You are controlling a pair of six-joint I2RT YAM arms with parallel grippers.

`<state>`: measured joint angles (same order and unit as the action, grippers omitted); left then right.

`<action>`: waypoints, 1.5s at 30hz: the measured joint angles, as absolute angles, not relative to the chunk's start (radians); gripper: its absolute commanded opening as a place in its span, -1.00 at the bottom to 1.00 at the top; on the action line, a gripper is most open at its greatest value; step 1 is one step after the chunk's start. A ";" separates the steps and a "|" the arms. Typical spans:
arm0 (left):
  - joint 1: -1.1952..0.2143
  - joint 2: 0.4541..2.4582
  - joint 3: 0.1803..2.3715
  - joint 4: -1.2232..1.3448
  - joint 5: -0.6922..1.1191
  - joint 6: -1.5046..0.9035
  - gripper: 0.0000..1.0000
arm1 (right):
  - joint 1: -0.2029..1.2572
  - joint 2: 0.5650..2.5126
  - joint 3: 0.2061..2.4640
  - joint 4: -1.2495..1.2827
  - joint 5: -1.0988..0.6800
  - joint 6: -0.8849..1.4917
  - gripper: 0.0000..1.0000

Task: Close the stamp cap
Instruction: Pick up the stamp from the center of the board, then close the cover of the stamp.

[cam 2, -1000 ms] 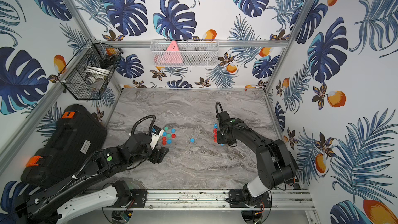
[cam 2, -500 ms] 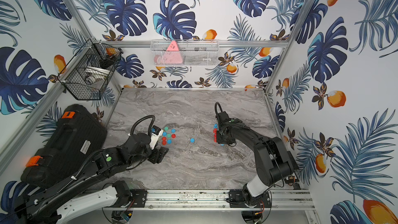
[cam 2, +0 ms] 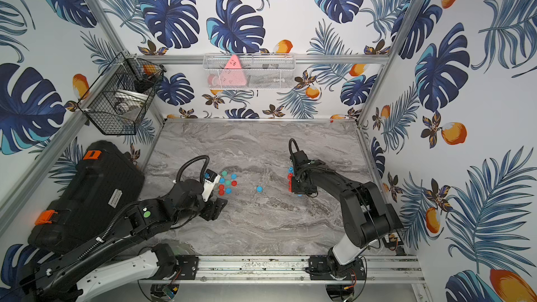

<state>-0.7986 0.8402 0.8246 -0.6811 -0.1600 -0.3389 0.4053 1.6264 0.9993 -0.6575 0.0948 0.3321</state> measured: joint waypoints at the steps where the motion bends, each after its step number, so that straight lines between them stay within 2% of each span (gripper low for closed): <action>1: -0.799 0.839 0.825 -0.681 -0.160 -0.339 0.44 | 0.406 1.627 0.999 -0.657 0.095 0.332 -0.51; 12: -0.799 0.838 0.824 -0.681 -0.160 -0.340 0.43 | 0.417 1.633 0.999 -0.654 0.102 0.332 -0.69; 21: -0.799 0.833 0.824 -0.681 -0.161 -0.342 0.41 | 0.447 1.579 1.028 -0.699 0.109 0.333 -0.70; 31: -0.799 0.828 0.824 -0.681 -0.167 -0.342 0.41 | 0.572 1.530 1.183 -0.825 0.133 0.362 -0.69; 45: -0.798 0.824 0.824 -0.681 -0.178 -0.342 0.40 | 0.718 1.750 1.428 -0.911 0.117 0.375 -0.69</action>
<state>-0.7982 0.8242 0.8238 -0.6811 -0.1783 -0.3424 0.7177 1.7504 1.4281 -0.9108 0.1169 0.3752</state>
